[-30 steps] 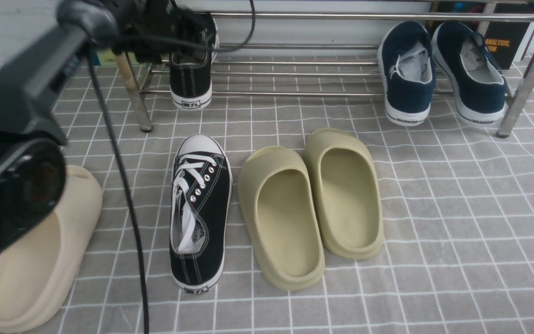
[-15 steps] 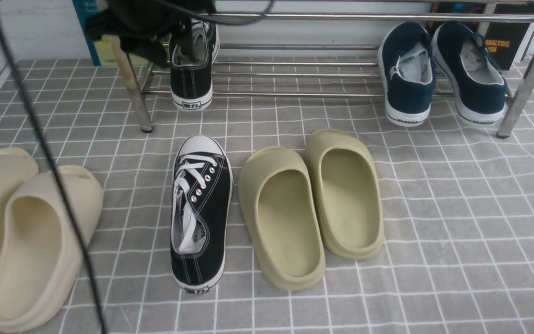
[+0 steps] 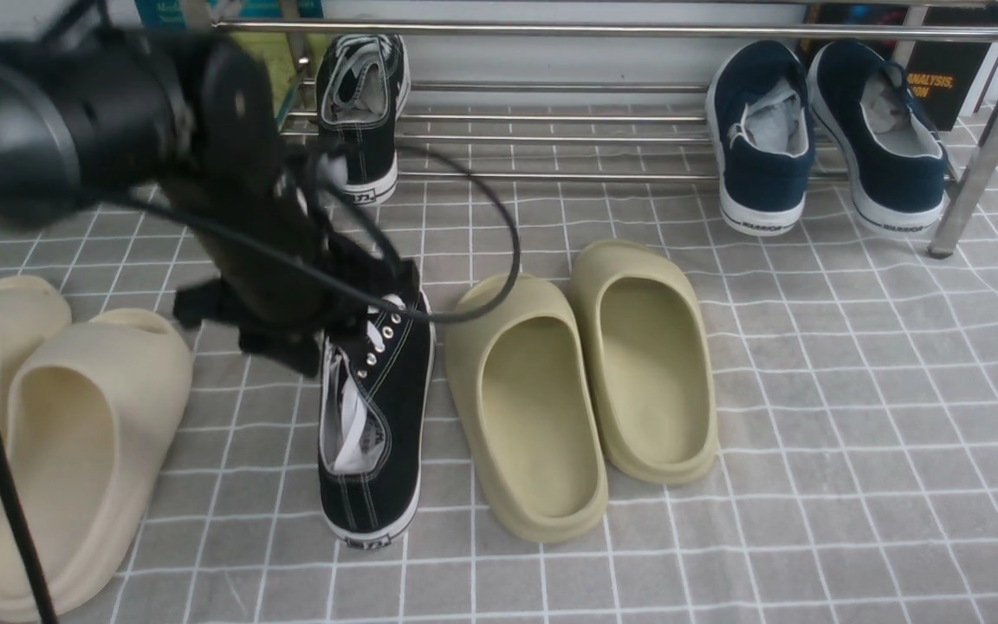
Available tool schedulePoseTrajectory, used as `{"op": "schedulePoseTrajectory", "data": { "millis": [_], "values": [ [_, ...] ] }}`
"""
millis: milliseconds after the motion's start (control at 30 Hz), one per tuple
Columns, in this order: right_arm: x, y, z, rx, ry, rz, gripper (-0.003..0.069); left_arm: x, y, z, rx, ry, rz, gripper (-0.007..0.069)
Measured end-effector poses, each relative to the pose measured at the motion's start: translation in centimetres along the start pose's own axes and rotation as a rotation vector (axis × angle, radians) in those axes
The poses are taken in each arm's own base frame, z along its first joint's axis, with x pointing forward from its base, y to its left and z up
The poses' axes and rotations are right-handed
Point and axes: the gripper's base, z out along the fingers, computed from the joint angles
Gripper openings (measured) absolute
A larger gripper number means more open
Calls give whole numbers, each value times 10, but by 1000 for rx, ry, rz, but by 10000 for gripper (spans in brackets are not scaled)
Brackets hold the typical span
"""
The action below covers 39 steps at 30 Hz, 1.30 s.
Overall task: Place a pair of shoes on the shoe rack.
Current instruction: Use the left arm to grab the shoe closest to it, then use the left arm to put a shoe into the shoe rack
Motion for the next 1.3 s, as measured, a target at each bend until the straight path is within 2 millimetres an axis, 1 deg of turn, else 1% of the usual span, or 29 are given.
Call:
{"op": "schedulePoseTrajectory", "data": {
  "millis": [33,67,200,233,267,333,433,500,567,633,667,700,733,800,833,867,900,967,1033,1100,1133,1200,1233,1300],
  "values": [
    [0,0,0,0,0,0,239,3,2,8,4,-14,-23,300],
    [0,0,0,0,0,0,239,2,2,8,7,-22,-25,300],
    [0,0,0,0,0,0,239,3,5,34,13,-51,-66,283],
    [0,0,0,0,0,0,239,3,5,34,14,-53,-69,281],
    [0,0,0,0,0,0,239,3,6,42,6,-46,-80,254],
    [0,0,0,0,0,0,239,3,7,51,-8,-36,-94,199],
    [0,0,0,0,0,0,239,2,9,56,-21,-37,-103,87],
    [0,0,0,0,0,0,239,2,9,56,-27,-41,-103,59],
    [0,0,0,0,0,0,239,1,8,54,-30,-49,-100,61],
    [0,0,0,0,0,0,239,1,8,46,-25,-65,-96,60],
    [0,0,0,0,0,0,239,1,8,46,-25,-66,-96,60],
    [0,0,0,0,0,0,239,1,8,35,-23,-81,-89,60],
    [0,0,0,0,0,0,239,1,8,33,-21,-84,-88,60],
    [0,0,0,0,0,0,239,3,9,8,-31,-107,-64,60],
    [0,0,0,0,0,0,239,2,9,1,-34,-109,-57,60],
    [0,0,0,0,0,0,239,0,8,-15,-28,-126,-44,60],
    [0,0,0,0,0,0,239,0,7,-20,-29,-123,-38,60],
    [0,0,0,0,0,0,239,-6,0,-47,-1,-133,2,60],
    [0,0,0,0,0,0,239,-12,-7,-60,26,-127,36,60],
    [0,0,0,0,0,0,239,-20,-14,-64,44,-102,80,60],
    [0,0,0,0,0,0,238,-27,-19,-69,59,-95,100,60],
    [0,0,0,0,0,0,238,-38,-25,-65,64,-78,118,60],
    [0,0,0,0,0,0,238,-42,-28,-66,68,-82,122,60],
    [0,0,0,0,0,0,238,-62,-37,-57,71,-83,133,60]
  ]
}}
